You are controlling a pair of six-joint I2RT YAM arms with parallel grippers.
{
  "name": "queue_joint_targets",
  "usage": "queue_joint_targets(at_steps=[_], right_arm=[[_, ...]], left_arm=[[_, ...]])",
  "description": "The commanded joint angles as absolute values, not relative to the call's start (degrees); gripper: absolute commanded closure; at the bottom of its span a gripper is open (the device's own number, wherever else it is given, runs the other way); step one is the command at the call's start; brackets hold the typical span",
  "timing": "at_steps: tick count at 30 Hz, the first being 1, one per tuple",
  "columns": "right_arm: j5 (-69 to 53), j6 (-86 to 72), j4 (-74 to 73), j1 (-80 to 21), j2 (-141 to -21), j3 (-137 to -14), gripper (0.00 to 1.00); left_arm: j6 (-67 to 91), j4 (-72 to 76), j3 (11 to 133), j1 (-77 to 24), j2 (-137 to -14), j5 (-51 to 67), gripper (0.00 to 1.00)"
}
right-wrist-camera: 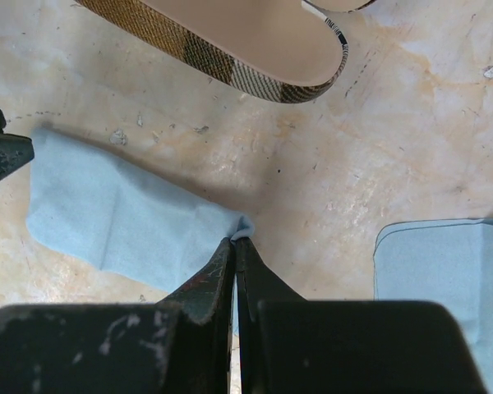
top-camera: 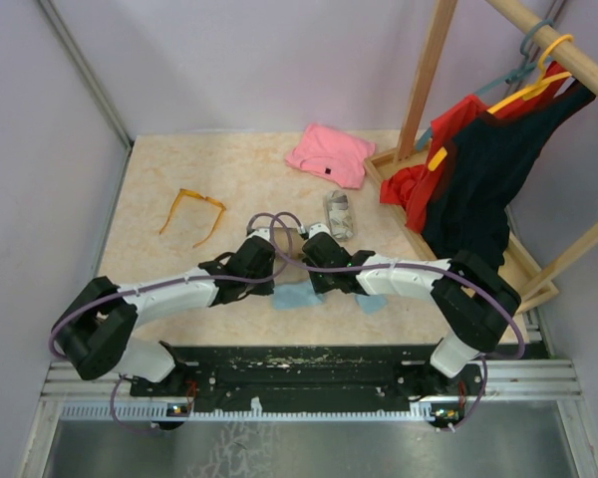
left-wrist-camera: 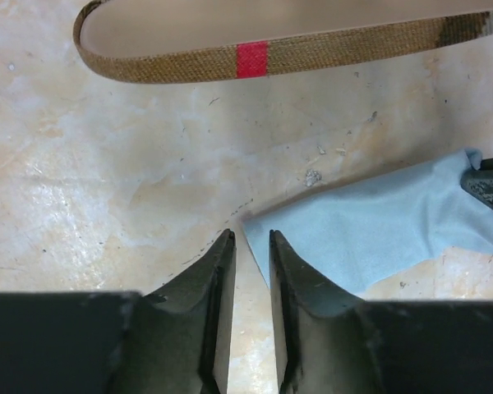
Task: Organize the sunglasses
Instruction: Pick up the glasses cleaning cloth from the center of the board.
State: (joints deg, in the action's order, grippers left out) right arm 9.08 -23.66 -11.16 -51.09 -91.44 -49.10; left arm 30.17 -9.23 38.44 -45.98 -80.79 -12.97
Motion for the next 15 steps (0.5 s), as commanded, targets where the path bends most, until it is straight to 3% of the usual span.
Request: queue_joint_targets(at_steps=[1, 3, 6, 15], right_arm=[[8.9, -24.49, -9.25, -50.68, -90.25, -49.66, 1.0], [9.32, -24.9, -9.63, -50.59, -90.48, -49.54, 1.0], [9.16, -24.96, -9.54, -50.41, -90.7, -49.27, 1.0], [9.03, -25.13, -8.84, -50.2, -90.49, -48.4, 1.0]], left_arm=[[30.93, -11.66, 39.7, -45.71, -81.78, -13.89, 0.62], [31.4, -11.96, 39.26, -45.78, -82.0, -13.95, 0.52], [31.57, -10.85, 38.39, -45.79, -82.19, -13.1, 0.47], [31.41, -12.04, 40.7, -47.43, -85.69, -14.63, 0.49]])
